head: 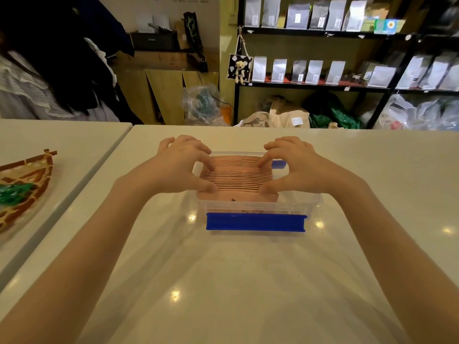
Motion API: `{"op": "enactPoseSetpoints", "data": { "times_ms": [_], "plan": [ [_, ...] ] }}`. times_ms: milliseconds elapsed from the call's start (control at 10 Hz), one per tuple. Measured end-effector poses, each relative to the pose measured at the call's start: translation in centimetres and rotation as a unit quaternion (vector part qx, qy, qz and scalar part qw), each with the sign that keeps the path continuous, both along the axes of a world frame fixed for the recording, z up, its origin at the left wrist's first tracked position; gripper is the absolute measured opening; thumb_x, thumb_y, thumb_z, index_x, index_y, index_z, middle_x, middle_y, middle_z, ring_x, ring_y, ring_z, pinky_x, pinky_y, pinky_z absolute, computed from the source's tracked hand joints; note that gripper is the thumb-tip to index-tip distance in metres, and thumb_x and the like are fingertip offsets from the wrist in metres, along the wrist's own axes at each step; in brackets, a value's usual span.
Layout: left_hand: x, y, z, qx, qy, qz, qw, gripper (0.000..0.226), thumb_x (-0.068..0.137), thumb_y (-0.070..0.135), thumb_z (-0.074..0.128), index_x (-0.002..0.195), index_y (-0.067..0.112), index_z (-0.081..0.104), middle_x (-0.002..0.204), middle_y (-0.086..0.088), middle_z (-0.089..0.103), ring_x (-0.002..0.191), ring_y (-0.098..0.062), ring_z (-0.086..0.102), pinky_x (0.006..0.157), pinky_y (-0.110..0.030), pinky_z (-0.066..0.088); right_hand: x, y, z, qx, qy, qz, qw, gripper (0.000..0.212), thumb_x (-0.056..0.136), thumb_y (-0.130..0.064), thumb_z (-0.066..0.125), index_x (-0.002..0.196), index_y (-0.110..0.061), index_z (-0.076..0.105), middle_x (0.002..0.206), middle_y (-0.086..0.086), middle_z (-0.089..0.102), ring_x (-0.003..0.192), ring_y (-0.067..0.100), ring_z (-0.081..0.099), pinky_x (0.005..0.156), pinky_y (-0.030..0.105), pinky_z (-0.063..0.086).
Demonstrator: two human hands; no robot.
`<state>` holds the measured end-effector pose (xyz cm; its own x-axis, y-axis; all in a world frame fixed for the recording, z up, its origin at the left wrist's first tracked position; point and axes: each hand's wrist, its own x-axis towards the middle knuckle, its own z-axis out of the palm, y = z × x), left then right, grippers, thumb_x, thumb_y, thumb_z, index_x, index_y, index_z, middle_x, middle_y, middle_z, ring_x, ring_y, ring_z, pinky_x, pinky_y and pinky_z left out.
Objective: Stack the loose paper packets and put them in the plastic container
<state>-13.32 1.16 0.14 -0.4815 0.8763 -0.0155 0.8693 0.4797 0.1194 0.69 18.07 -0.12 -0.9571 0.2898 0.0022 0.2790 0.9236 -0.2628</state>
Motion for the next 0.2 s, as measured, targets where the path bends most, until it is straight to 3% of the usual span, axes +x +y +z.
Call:
{"op": "enactPoseSetpoints", "data": {
  "times_ms": [100,200],
  "plan": [
    [0.2,-0.2,0.5,0.050,-0.015,-0.014,0.999,0.035,0.076,0.045,0.058,0.107,0.030,0.059,0.130,0.004,0.051,0.122,-0.016,0.036,0.105,-0.046,0.026,0.3,0.1,0.3,-0.051,0.046,-0.005,0.998,0.049,0.075,-0.040,0.064,0.119,-0.028,0.048,0.134,-0.003,0.047,0.119,0.015,0.040,0.099,0.035,0.031],
    [0.6,-0.4,0.9,0.082,-0.061,-0.014,0.995,0.034,0.077,0.041,0.059,0.108,0.028,0.059,0.125,0.005,0.054,0.109,-0.013,0.043,0.090,-0.033,0.040,1.3,-0.2,1.5,-0.108,0.098,-0.018,0.989,0.057,0.075,-0.037,0.065,0.125,-0.028,0.040,0.124,-0.005,0.052,0.102,0.007,0.048,0.076,0.014,0.039]
  ]
}}
